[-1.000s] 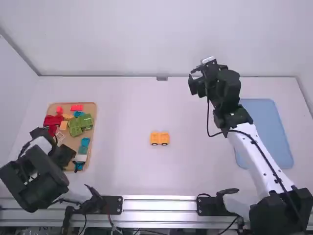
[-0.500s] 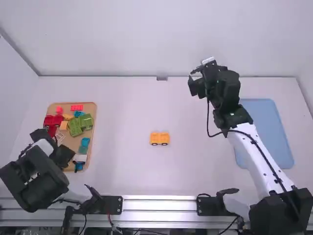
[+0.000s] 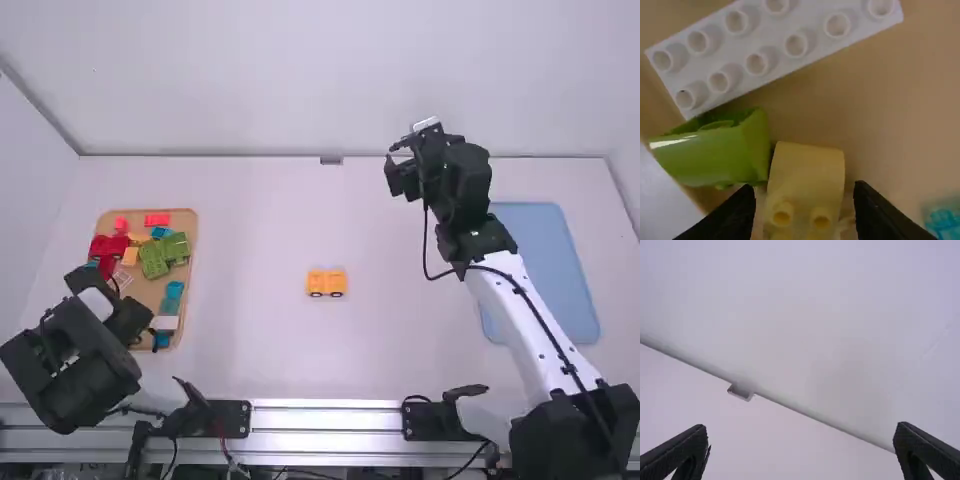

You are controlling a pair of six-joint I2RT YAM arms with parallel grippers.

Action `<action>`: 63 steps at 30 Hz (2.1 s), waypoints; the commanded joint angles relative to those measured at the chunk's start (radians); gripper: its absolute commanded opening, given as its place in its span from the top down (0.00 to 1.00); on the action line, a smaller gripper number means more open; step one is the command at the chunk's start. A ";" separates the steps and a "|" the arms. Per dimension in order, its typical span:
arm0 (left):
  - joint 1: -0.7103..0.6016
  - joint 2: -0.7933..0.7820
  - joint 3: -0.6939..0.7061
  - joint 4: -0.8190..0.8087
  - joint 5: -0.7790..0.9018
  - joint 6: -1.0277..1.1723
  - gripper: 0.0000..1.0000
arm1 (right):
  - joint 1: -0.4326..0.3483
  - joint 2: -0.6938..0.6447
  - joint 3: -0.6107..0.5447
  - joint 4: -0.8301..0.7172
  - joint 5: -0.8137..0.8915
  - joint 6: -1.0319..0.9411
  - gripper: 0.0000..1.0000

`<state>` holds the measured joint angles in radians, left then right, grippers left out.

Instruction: Assemble lego blocks to make yellow taxi

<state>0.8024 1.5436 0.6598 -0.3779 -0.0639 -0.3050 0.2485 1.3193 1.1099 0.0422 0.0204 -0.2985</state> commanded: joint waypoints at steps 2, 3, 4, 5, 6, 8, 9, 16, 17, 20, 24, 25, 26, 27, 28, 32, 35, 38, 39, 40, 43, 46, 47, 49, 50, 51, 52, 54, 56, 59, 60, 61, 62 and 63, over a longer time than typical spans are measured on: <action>0.011 0.013 -0.007 0.001 -0.003 0.007 0.50 | 0.001 0.003 0.041 0.003 0.000 0.002 0.01; 0.011 0.014 -0.007 0.002 0.005 0.007 0.50 | 0.001 0.003 0.041 0.003 0.000 0.002 0.01; 0.010 0.015 -0.007 0.002 0.018 0.008 0.51 | 0.001 0.003 0.041 0.004 0.000 0.002 0.02; 0.007 0.015 -0.006 0.003 0.031 0.018 0.53 | 0.001 0.003 0.041 0.006 0.000 0.002 0.02; 0.008 0.015 -0.005 0.003 0.030 0.018 0.54 | 0.001 0.003 0.041 0.006 0.000 0.002 0.01; 0.008 0.015 -0.004 0.002 0.028 0.018 0.58 | 0.001 0.003 0.041 0.008 0.000 0.002 0.02; 0.008 0.015 -0.005 0.002 0.030 0.018 0.59 | 0.001 0.003 0.041 0.009 0.000 0.002 0.01; 0.007 0.014 0.002 0.005 0.026 0.014 0.72 | 0.001 0.003 0.041 0.011 -0.001 0.002 0.01; 0.008 0.014 0.012 -0.003 0.027 0.014 0.73 | 0.001 0.003 0.041 0.011 -0.001 0.002 0.01; 0.008 0.003 0.068 -0.074 0.029 0.014 0.79 | 0.001 0.003 0.041 0.011 0.000 0.002 0.01; 0.006 -0.034 0.158 -0.181 0.035 -0.003 0.85 | 0.001 0.003 0.041 0.006 0.000 0.005 0.01; 0.000 -0.043 0.177 -0.198 0.049 -0.004 0.86 | 0.001 0.003 0.041 0.005 0.000 0.006 0.02; -0.005 -0.058 0.201 -0.220 0.064 -0.004 0.87 | 0.001 0.003 0.041 0.003 -0.002 0.005 0.01; -0.010 -0.074 0.222 -0.238 0.080 -0.005 0.89 | 0.001 0.003 0.041 0.002 0.000 0.006 0.01; -0.020 -0.099 0.240 -0.259 0.092 -0.006 0.90 | 0.001 0.003 0.041 0.002 0.000 0.006 0.01; -0.075 -0.177 0.275 -0.319 0.090 -0.021 0.87 | 0.001 0.003 0.041 0.002 -0.005 0.006 0.01; -0.133 -0.230 0.278 -0.341 0.094 -0.038 0.84 | 0.001 0.003 0.041 -0.002 -0.005 0.006 0.02; -0.199 -0.267 0.278 -0.350 0.095 -0.089 0.82 | 0.001 0.003 0.041 -0.003 -0.004 0.006 0.01; -0.252 -0.277 0.278 -0.349 0.109 -0.091 0.83 | 0.001 0.003 0.041 -0.003 -0.005 0.005 0.02; -0.289 -0.278 0.278 -0.344 0.113 -0.091 0.84 | 0.001 0.003 0.041 -0.002 -0.005 0.006 0.01; -0.418 -0.272 0.278 -0.328 0.099 -0.091 0.86 | 0.001 0.003 0.041 -0.001 -0.005 0.005 0.02; -0.580 -0.231 0.278 -0.297 0.087 -0.119 0.93 | 0.001 0.003 0.041 -0.004 -0.005 0.005 0.02; -0.617 -0.214 0.278 -0.290 0.080 -0.147 0.94 | 0.001 0.003 0.041 -0.005 -0.004 0.005 0.02; -0.682 -0.181 0.278 -0.277 0.071 -0.185 0.97 | 0.001 0.003 0.041 -0.005 -0.005 0.006 0.01; -0.740 -0.144 0.278 -0.259 0.072 -0.216 0.97 | 0.001 0.003 0.041 -0.005 -0.004 0.005 0.02; -0.759 -0.130 0.278 -0.249 0.075 -0.226 0.96 | 0.001 0.003 0.041 -0.005 -0.004 0.005 0.01; -0.789 -0.104 0.278 -0.229 0.075 -0.242 0.95 | 0.001 0.003 0.041 -0.004 -0.004 0.005 0.02; -0.858 -0.036 0.280 -0.172 0.075 -0.262 0.93 | 0.001 0.003 0.041 -0.004 -0.003 0.002 0.01; -0.892 0.002 0.291 -0.160 0.074 -0.297 0.96 | 0.001 0.003 0.041 -0.004 -0.004 0.002 0.01; -0.959 0.074 0.340 -0.166 0.071 -0.365 0.98 | 0.001 0.003 0.041 -0.005 -0.004 0.002 0.02; -0.974 0.090 0.357 -0.167 0.071 -0.365 0.98 | 0.001 0.003 0.041 -0.005 -0.004 0.003 0.01; -0.990 0.106 0.373 -0.166 0.075 -0.365 0.98 | 0.001 0.003 0.041 -0.005 -0.004 0.002 0.01; -1.011 0.122 0.394 -0.168 0.072 -0.381 0.98 | 0.001 0.003 0.041 -0.005 -0.004 0.002 0.01; -1.018 0.128 0.401 -0.170 0.071 -0.402 0.98 | 0.001 0.003 0.041 -0.005 -0.004 0.002 0.01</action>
<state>-0.1963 1.6627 1.0203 -0.5434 0.0219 -0.6491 0.2485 1.3193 1.1099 0.0372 0.0128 -0.2981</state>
